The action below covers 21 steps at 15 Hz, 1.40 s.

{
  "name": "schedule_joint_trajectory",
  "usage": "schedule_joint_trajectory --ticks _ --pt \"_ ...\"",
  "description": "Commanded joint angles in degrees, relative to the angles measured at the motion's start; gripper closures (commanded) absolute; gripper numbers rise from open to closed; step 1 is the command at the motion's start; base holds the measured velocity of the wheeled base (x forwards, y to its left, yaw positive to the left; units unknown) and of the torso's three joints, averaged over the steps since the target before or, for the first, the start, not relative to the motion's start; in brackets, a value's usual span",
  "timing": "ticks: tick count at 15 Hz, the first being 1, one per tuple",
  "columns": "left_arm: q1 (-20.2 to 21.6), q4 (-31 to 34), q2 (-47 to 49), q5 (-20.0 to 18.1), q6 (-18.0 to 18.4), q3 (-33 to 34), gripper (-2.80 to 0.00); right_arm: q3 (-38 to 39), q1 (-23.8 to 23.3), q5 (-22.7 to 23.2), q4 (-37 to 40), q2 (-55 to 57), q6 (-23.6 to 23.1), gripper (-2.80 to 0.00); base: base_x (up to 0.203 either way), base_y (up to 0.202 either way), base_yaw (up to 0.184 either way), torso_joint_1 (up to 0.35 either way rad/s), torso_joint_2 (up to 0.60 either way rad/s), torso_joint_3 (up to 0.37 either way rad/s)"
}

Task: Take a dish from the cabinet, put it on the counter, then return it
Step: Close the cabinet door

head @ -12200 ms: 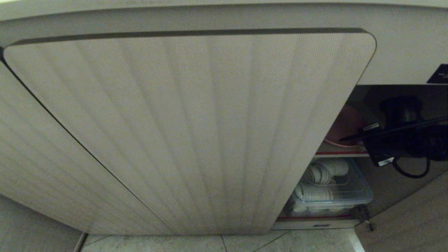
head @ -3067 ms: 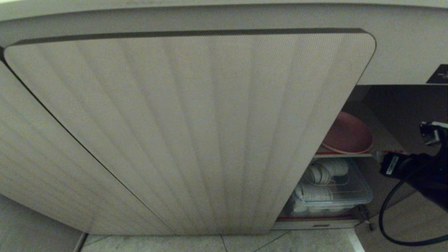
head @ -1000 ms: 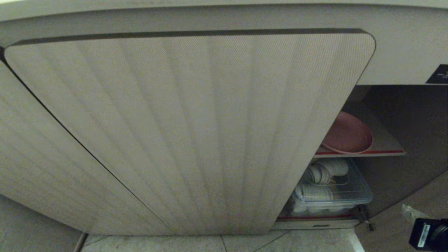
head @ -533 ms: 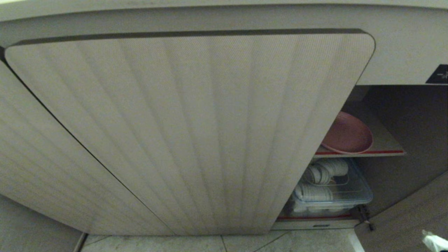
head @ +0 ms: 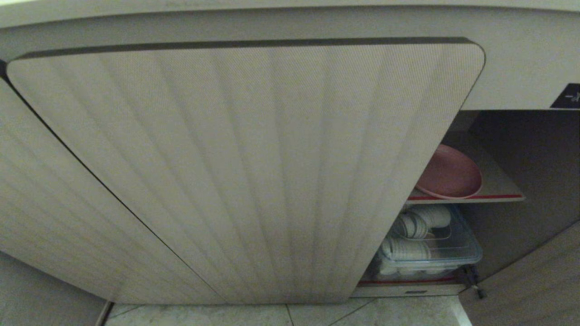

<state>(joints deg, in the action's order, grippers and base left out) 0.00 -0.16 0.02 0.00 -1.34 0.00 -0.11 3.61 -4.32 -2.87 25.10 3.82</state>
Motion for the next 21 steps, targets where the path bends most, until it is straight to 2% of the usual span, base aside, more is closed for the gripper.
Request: schedule_joint_trajectory --ticks 1,5,11,13,16,18,21 --pt "0.0 0.0 0.0 0.0 -0.1 0.0 0.00 0.0 -0.1 1.9 2.3 -9.4 -0.2 0.00 0.000 0.000 0.000 0.000 0.00 0.000" --pt "0.0 0.0 0.0 0.0 -0.1 0.0 0.00 0.0 0.3 1.6 2.4 -9.2 0.1 0.00 0.000 0.000 0.000 0.000 0.00 0.000" --pt "0.0 0.0 0.0 0.0 -0.1 0.0 0.00 0.0 7.4 1.5 2.3 -8.9 0.6 0.00 0.000 0.000 0.000 0.000 0.00 0.000" --pt "0.0 0.0 0.0 0.0 0.0 0.0 0.00 0.0 5.7 1.5 2.3 -8.9 0.6 0.00 0.000 0.000 0.000 0.000 0.00 0.000" --pt "0.0 0.0 0.0 0.0 0.0 0.0 0.00 0.0 -0.1 1.5 2.2 -9.2 0.6 0.00 0.000 0.000 0.000 0.000 0.00 0.000" --pt "0.0 0.0 0.0 0.0 0.0 0.0 0.00 0.0 -3.8 1.5 2.3 -13.5 0.6 0.00 0.000 0.000 0.000 0.000 0.00 0.000" --pt "0.0 0.0 0.0 0.0 -0.1 0.0 0.00 0.0 -4.2 1.3 2.3 -19.3 1.1 0.00 0.000 0.000 0.000 0.000 0.00 0.000"
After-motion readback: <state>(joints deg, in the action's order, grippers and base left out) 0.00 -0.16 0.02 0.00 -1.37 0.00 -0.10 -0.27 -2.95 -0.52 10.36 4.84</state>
